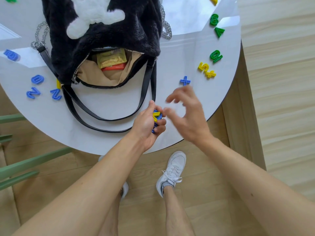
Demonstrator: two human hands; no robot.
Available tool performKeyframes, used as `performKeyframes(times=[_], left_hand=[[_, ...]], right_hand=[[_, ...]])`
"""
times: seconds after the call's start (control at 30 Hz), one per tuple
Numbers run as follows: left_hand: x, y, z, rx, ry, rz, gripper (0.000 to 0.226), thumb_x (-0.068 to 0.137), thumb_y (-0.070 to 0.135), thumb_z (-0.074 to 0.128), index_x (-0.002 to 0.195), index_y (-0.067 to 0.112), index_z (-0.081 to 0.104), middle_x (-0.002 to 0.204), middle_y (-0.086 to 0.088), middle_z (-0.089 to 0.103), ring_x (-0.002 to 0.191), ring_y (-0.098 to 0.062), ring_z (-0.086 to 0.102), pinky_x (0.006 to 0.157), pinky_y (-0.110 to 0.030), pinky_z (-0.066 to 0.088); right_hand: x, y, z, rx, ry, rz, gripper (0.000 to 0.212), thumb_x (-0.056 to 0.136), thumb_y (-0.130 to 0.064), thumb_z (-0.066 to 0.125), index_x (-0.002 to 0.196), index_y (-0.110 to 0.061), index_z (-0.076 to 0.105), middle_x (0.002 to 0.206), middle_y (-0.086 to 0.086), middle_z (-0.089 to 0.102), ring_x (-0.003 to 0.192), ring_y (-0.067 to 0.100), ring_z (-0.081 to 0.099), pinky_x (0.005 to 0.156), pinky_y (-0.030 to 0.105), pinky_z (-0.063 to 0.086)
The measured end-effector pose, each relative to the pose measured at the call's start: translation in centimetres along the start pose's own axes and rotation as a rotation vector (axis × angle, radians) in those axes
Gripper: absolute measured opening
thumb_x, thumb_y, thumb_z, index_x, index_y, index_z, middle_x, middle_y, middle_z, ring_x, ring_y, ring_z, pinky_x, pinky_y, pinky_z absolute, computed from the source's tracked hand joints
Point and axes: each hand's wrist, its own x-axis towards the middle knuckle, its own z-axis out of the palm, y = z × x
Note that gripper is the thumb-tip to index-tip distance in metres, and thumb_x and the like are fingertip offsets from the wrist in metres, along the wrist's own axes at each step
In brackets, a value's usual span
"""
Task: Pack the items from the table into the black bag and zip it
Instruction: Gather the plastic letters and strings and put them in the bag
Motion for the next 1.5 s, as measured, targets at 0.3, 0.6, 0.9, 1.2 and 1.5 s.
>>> performKeyframes(times=[0.3,0.6,0.9,1.2,1.5], left_hand=[[1.7,-0.9,2.0,0.0,0.046,0.009,0.046,0.103,0.045,0.041,0.078,0.01,0.056,0.071,-0.005,0.053,0.048,-0.01,0.042,0.034,-0.015,0.027],[3.6,-0.7,5.9,-0.041,-0.018,-0.024,0.065,0.1,0.064,0.024,0.091,0.011,0.061,0.074,-0.005,0.057,0.058,-0.013,0.05,0.04,-0.018,0.034],[5.1,0.0,9.8,0.054,-0.021,0.014,0.058,0.094,0.069,0.036,0.077,0.017,0.055,0.066,0.001,0.05,0.045,-0.009,0.039,0.038,-0.017,0.029],[5.8,-1.0,9.8,0.015,0.03,0.019,0.056,0.097,0.062,0.036,0.071,0.015,0.049,0.07,-0.004,0.048,0.042,-0.01,0.036,0.032,-0.015,0.02],[5.6,-1.8,9.5,-0.006,0.072,0.035,0.056,0.098,0.061,0.038,0.074,0.013,0.055,0.069,-0.004,0.052,0.045,-0.011,0.041,0.034,-0.015,0.025]], right_hand=[[6.7,7.2,-0.6,-0.598,-0.015,0.21,0.032,0.088,-0.022,0.065,0.119,-0.019,0.059,0.125,0.009,0.044,0.114,0.028,0.047,0.072,0.04,0.051],[5.0,4.0,-4.0,-0.009,-0.046,0.086,0.019,0.081,-0.021,0.076,0.1,-0.017,0.076,0.087,0.0,0.062,0.075,0.007,0.055,0.069,0.009,0.038],[4.7,3.4,-7.7,0.085,-0.246,0.129,0.04,0.075,-0.017,0.073,0.115,-0.021,0.074,0.102,0.003,0.056,0.092,0.015,0.055,0.085,0.016,0.043],[10.6,9.4,-7.8,-0.714,-0.151,0.231,0.052,0.092,-0.008,0.06,0.138,-0.027,0.049,0.131,0.01,0.04,0.116,0.029,0.047,0.069,0.041,0.044],[10.3,10.4,-7.8,-0.663,-0.194,0.094,0.029,0.096,-0.009,0.055,0.122,-0.02,0.063,0.117,0.01,0.049,0.096,0.033,0.055,0.071,0.042,0.047]])
